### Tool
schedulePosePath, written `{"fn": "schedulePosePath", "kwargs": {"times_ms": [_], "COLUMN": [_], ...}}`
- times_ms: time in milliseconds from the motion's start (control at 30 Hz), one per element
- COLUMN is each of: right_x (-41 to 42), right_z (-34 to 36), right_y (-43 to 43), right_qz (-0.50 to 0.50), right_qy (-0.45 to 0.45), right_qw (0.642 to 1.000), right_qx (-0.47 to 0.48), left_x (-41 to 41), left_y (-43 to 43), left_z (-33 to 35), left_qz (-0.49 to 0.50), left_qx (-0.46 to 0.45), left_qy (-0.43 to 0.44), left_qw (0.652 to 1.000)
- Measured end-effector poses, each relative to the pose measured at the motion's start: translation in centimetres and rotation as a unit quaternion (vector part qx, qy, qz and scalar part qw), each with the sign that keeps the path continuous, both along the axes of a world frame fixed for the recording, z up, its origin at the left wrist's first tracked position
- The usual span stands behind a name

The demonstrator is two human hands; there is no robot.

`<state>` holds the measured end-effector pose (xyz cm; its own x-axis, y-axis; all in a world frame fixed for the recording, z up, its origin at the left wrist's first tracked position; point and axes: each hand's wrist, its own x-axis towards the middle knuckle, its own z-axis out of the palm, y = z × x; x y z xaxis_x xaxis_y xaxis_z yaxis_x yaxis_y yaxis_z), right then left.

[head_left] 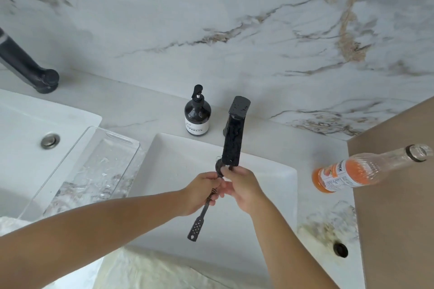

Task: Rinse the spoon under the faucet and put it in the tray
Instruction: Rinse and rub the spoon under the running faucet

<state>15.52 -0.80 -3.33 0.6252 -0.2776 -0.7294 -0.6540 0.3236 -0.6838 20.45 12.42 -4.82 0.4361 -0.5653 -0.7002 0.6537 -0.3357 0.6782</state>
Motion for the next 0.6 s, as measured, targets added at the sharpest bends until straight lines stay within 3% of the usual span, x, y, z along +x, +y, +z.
{"fn": "schedulePosePath", "kwargs": {"times_ms": [67,133,167,200,300,333,433,567,600], "right_x": [0.5,1.2,1.5,1.7,1.5,1.4,1.1,0.5,0.5], "right_z": [-0.8,-0.8,-0.7,-0.5,-0.5,-0.7,-1.2,-0.8,-0.8], "right_y": [0.5,0.7,0.6,0.5,-0.3,-0.4,-0.7,-1.5,-1.4], "right_qz": [-0.003,0.02,0.035,0.05,0.041,0.024,-0.015,0.019,0.017], "right_qy": [0.013,0.035,0.027,0.015,-0.035,-0.03,0.008,-0.068,-0.069], "right_qw": [0.996,0.97,0.961,0.962,0.994,0.995,0.982,0.997,0.997], "right_qx": [-0.084,-0.239,-0.273,-0.268,-0.098,-0.091,-0.186,0.03,0.022], "left_x": [0.2,0.7,1.1,1.5,2.4,2.4,2.0,2.0,2.2], "left_y": [-0.3,-0.8,-1.0,-1.3,-1.9,-2.0,-2.7,-2.6,-2.5], "left_z": [0.1,0.3,0.4,0.5,0.7,0.8,0.8,0.6,0.5], "left_qz": [-0.032,-0.039,-0.03,-0.021,-0.021,-0.026,-0.046,-0.045,-0.035], "left_qx": [0.035,0.085,0.098,0.101,0.095,0.087,0.073,0.088,0.086], "left_qy": [-0.029,-0.049,-0.053,-0.056,-0.054,-0.046,-0.038,-0.072,-0.066], "left_qw": [0.998,0.994,0.993,0.993,0.994,0.995,0.996,0.992,0.993]}}
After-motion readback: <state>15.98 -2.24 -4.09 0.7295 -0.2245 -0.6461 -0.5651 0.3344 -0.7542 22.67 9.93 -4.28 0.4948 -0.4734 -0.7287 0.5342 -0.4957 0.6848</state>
